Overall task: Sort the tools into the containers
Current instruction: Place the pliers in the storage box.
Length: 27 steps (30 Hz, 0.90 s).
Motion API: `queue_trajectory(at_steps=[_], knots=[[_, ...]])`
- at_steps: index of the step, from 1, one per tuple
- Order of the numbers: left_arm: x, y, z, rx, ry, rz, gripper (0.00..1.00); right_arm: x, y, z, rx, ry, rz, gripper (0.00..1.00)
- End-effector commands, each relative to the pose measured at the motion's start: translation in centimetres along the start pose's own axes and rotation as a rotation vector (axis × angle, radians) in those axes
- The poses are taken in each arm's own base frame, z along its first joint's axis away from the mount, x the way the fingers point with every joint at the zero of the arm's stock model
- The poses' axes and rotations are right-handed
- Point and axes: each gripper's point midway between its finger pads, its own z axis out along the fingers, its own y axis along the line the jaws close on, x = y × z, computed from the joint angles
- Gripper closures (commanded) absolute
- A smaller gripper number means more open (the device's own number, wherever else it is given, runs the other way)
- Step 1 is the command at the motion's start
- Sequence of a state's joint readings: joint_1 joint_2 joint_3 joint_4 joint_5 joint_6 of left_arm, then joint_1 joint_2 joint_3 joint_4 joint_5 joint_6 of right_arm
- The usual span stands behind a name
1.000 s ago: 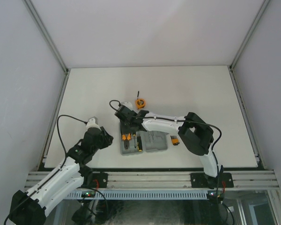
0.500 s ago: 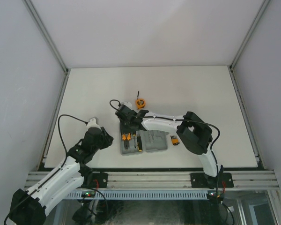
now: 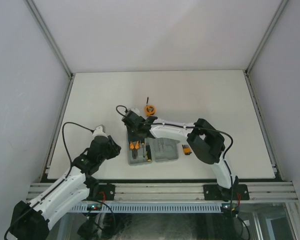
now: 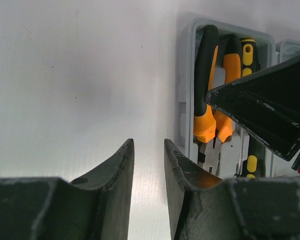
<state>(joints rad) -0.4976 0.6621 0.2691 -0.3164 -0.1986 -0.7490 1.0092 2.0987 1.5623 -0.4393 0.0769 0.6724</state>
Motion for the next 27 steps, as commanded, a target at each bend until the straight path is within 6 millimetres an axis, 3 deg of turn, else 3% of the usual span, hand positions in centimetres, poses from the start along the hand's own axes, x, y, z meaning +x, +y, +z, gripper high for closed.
queue_trajectory(at_steps=[1, 13, 27], knots=[[-0.4, -0.3, 0.2, 0.016, -0.015, 0.004, 0.66, 0.5, -1.1, 1.2, 0.051, 0.033, -0.014, 1.00], [-0.4, -0.5, 0.3, 0.024, -0.018, -0.002, 0.66, 5.5, -4.3, 3.2, 0.192, 0.201, 0.003, 1.00], [-0.2, -0.4, 0.3, 0.028, -0.017, -0.006, 0.67, 8.7, -6.6, 4.6, 0.323, 0.380, -0.068, 1.00]])
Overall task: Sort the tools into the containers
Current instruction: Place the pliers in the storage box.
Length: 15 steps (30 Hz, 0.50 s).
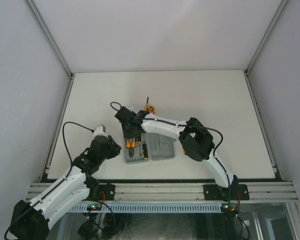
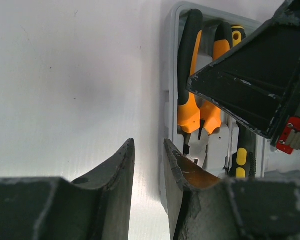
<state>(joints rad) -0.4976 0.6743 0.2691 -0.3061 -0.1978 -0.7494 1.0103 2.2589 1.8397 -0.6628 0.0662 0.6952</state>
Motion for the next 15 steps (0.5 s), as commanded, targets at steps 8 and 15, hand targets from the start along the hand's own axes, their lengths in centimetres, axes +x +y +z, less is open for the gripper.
queue_trajectory(at_steps=[8, 15], knots=[[-0.3, -0.4, 0.2, 0.029, -0.020, -0.005, 0.67, 11.0, -8.6, 5.1, 0.300, 0.365, -0.094, 1.00], [-0.5, -0.3, 0.1, 0.020, -0.022, -0.007, 0.67, 11.0, -7.6, 4.2, 0.232, 0.334, -0.086, 1.00]])
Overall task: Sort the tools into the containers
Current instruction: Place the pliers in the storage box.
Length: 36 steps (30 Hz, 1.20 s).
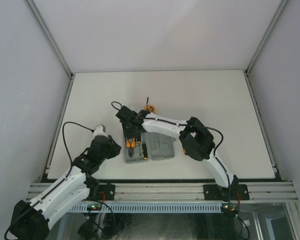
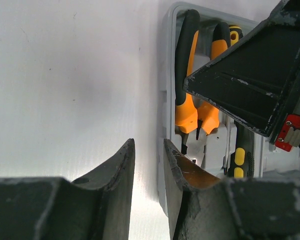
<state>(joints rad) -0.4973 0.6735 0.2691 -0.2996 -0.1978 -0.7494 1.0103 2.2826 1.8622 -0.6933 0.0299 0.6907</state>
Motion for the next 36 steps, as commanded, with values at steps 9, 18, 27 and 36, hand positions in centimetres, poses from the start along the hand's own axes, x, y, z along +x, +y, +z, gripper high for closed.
queue_trajectory(at_steps=[9, 18, 27, 36], knots=[[-2.0, -1.2, -0.7, 0.020, -0.044, -0.014, 0.67, -1.0, 0.5, -5.2, -0.098, -0.045, -0.094, 0.84], [-2.5, -1.8, -0.2, 0.009, -0.034, -0.017, 0.64, -4.2, -4.2, -9.9, -0.061, -0.246, 0.011, 0.67], [-3.3, -2.6, -0.1, 0.012, -0.034, -0.010, 0.64, -2.2, -8.8, -6.8, 0.089, -0.191, 0.036, 0.50], [-3.3, -2.3, -0.4, 0.002, -0.035, -0.010, 0.64, -0.6, -8.4, -4.2, 0.049, -0.125, 0.036, 0.53]])
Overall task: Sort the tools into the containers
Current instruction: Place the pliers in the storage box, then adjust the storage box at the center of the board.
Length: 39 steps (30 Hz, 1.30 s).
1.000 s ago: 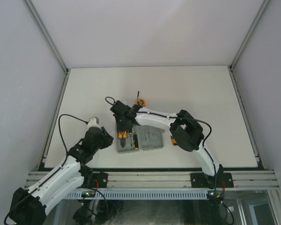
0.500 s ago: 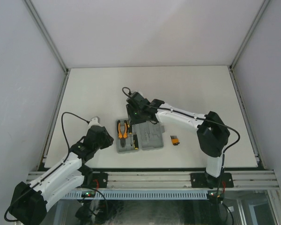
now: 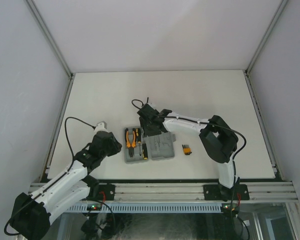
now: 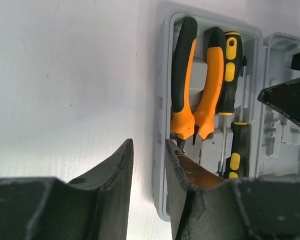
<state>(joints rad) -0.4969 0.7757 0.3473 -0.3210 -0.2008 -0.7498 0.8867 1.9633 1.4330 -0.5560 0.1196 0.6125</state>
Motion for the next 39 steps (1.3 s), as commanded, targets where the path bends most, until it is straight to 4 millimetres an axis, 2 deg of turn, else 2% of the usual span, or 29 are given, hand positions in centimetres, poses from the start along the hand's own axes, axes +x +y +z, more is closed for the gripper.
queue_trajectory(at_steps=[1, 6, 11, 15, 26, 33, 39], knots=[[-2.5, -1.6, -0.7, 0.035, -0.064, -0.019, 0.64, -0.2, 1.5, 0.7, -0.061, -0.015, 0.007, 0.54], [-2.4, -1.6, -0.7, 0.033, -0.058, -0.019, 0.64, 0.9, 1.2, 1.7, -0.045, 0.021, 0.003, 0.62], [-2.8, -2.0, -0.8, 0.037, -0.057, -0.017, 0.64, 2.6, -0.2, 2.0, 0.029, 0.045, -0.005, 0.76], [-3.5, -2.6, -1.1, 0.049, -0.062, -0.010, 0.64, 4.5, -1.5, 1.9, 0.077, 0.069, -0.012, 0.83], [-4.3, -4.9, -0.7, 0.076, -0.035, 0.037, 0.63, 9.8, -4.0, -0.2, 0.113, 0.091, 0.014, 0.86], [-3.7, -7.2, -0.3, 0.083, -0.014, 0.094, 0.63, 11.1, -3.9, -0.7, 0.089, 0.089, 0.032, 0.87], [-3.0, -8.0, 1.4, 0.048, 0.036, 0.144, 0.66, 11.1, -3.6, -0.7, 0.073, 0.086, 0.041, 0.89]])
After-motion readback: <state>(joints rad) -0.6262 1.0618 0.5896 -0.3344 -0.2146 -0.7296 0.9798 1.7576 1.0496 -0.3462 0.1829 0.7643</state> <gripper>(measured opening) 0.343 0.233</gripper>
